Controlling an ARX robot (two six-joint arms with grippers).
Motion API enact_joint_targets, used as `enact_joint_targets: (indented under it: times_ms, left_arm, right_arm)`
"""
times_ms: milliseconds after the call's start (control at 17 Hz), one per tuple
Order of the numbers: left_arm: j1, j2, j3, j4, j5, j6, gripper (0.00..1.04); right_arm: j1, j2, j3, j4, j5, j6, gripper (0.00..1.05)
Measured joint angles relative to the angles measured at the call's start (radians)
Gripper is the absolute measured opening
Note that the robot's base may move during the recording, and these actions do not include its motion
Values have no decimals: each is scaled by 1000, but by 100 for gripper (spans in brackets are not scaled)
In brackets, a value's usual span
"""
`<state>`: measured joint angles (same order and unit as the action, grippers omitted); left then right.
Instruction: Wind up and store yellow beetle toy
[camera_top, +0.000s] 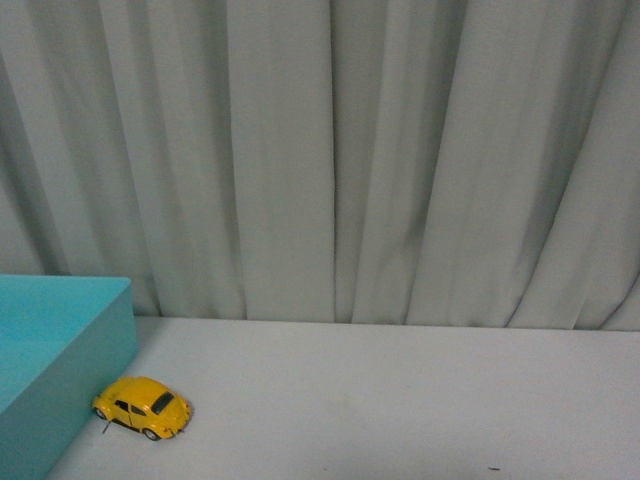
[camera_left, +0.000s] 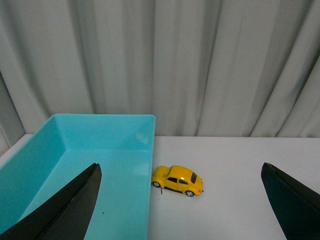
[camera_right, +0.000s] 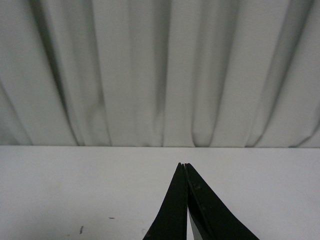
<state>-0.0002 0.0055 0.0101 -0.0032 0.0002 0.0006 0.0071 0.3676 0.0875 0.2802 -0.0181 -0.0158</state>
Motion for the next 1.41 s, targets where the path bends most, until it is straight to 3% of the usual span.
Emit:
enact_joint_targets:
  times_ms: [589, 648, 707, 1002, 1414]
  left_arm:
    - [0, 0, 0, 0, -1, 0, 98]
    - [0, 0, 0, 0, -1, 0, 98]
    - [0, 0, 0, 0, 0, 0, 98]
    - [0, 0, 0, 0, -1, 0, 98]
    - [0, 0, 0, 0, -1, 0, 98]
  right_arm:
    - [-7, -185, -77, -97, 18, 1, 2]
    - [-7, -201, -77, -114, 18, 1, 2]
    - [-7, -282, -77, -249, 15, 1, 2]
    - [-7, -365, -77, -284, 18, 1, 2]
    - [-7, -365, -77, -284, 18, 1, 68]
